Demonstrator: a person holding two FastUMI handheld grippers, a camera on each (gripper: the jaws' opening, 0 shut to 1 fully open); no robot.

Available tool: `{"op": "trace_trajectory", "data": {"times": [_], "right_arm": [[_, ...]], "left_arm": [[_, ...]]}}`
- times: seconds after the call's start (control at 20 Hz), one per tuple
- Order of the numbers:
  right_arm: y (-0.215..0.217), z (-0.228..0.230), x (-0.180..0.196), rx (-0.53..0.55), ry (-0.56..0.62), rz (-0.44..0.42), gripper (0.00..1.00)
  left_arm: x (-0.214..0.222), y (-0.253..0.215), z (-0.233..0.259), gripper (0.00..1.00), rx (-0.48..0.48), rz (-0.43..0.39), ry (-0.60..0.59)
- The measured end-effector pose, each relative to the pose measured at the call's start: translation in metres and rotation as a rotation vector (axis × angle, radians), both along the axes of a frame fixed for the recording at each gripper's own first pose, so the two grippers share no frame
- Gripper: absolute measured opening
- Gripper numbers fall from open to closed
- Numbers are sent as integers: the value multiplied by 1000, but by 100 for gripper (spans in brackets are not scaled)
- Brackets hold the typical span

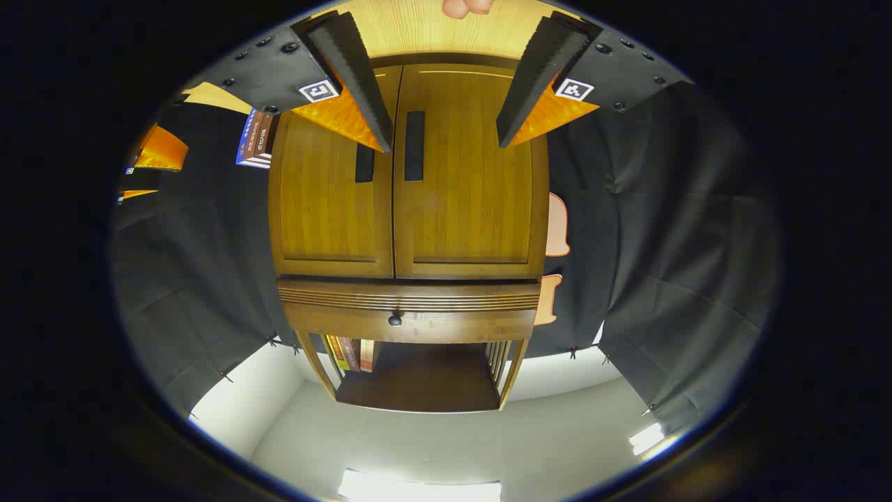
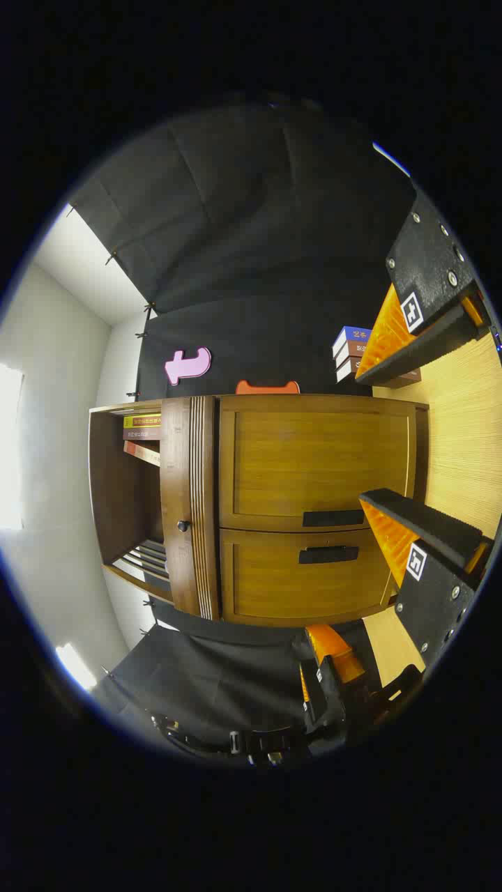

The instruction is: Open the right door of the double-door shoe cabinet with the right hand, and open the left door with the left hand.

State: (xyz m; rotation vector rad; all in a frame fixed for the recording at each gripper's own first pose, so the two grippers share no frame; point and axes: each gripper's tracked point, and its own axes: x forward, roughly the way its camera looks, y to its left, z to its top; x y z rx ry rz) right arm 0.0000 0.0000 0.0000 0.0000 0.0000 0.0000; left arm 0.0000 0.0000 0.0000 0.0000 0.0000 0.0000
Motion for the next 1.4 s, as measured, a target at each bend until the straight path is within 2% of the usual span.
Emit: {"op": "trace_trajectory", "data": {"times": [0.75, 1.0, 1.15, 1.4], "right_arm": [[6, -1, 0, -9, -2, 6, 94], [10, -1, 0, -14, 0, 14, 94], [13, -3, 1, -21, -2, 19, 94], [31, 20, 12, -8, -76, 68, 94]], "left_arm": [[-1, 12, 4, 95, 10, 16, 0], [0, 12, 6, 99, 11, 16, -2], [1, 13, 6, 96, 15, 15, 0], [-1, 20, 4, 96, 14, 27, 17]]}}
